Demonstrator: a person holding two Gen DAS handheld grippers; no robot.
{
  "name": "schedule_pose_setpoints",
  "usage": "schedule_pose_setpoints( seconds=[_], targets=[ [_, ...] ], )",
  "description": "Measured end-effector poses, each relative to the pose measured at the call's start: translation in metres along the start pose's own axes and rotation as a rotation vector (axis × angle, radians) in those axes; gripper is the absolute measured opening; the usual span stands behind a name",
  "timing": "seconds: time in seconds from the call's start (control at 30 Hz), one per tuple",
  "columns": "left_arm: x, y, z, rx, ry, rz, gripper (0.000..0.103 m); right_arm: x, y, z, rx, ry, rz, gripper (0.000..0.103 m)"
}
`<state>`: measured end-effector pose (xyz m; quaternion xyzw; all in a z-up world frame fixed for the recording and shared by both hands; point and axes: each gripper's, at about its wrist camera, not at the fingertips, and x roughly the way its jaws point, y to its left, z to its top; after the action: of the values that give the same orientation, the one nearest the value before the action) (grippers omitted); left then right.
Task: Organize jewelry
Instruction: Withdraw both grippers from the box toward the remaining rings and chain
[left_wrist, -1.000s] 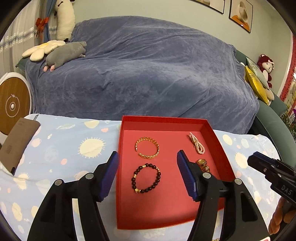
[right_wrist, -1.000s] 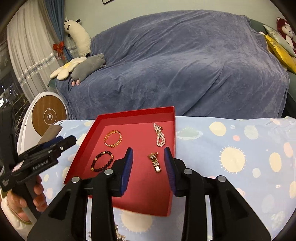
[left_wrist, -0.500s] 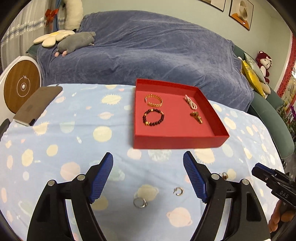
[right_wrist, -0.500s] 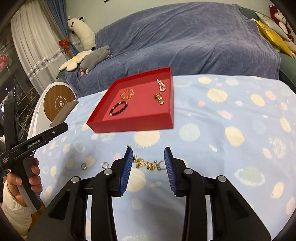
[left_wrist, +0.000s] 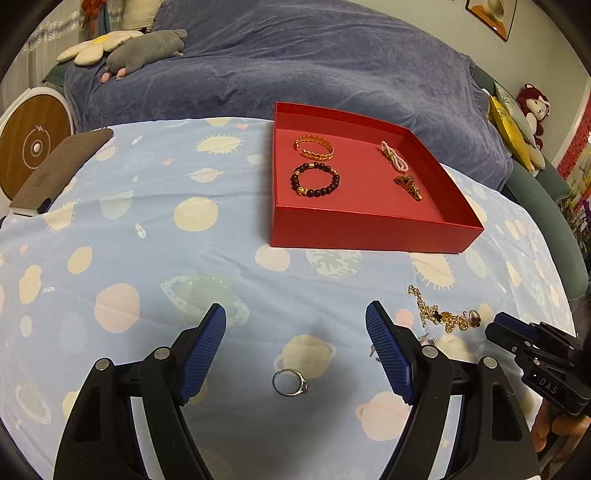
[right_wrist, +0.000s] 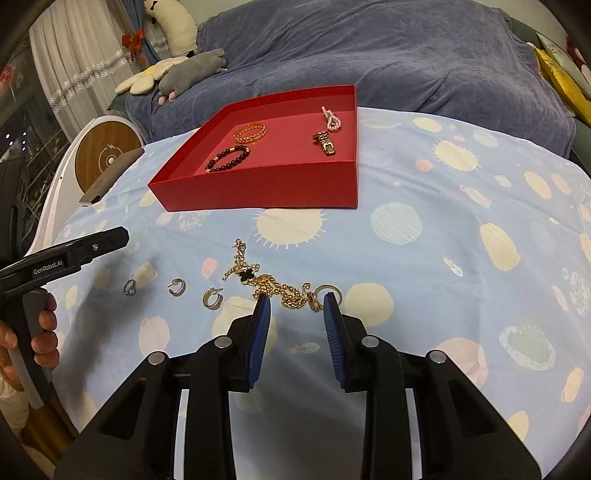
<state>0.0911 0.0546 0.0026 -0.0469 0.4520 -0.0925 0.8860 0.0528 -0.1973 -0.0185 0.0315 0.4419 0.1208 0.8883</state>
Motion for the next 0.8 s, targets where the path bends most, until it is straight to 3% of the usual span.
schedule_pose_setpoints(
  seconds=[0.37, 0.5, 0.8],
  targets=[
    [-0.005, 0.027, 0.011, -0.064, -0.02, 0.021, 0.075, 0.009, -0.001, 0.002, 0.006, 0.011, 0.004, 0.022],
    [-0.006, 0.031, 0.014, -0.101, -0.013, -0.004, 0.075, 0.008, 0.004, 0.006, 0.01, 0.006, 0.03, 0.022],
    [-0.002, 0.013, 0.0, -0.017, 0.022, -0.023, 0.075, 0.011, 0.01, 0.006, -0.017, 0.014, 0.015, 0.021]
  ],
)
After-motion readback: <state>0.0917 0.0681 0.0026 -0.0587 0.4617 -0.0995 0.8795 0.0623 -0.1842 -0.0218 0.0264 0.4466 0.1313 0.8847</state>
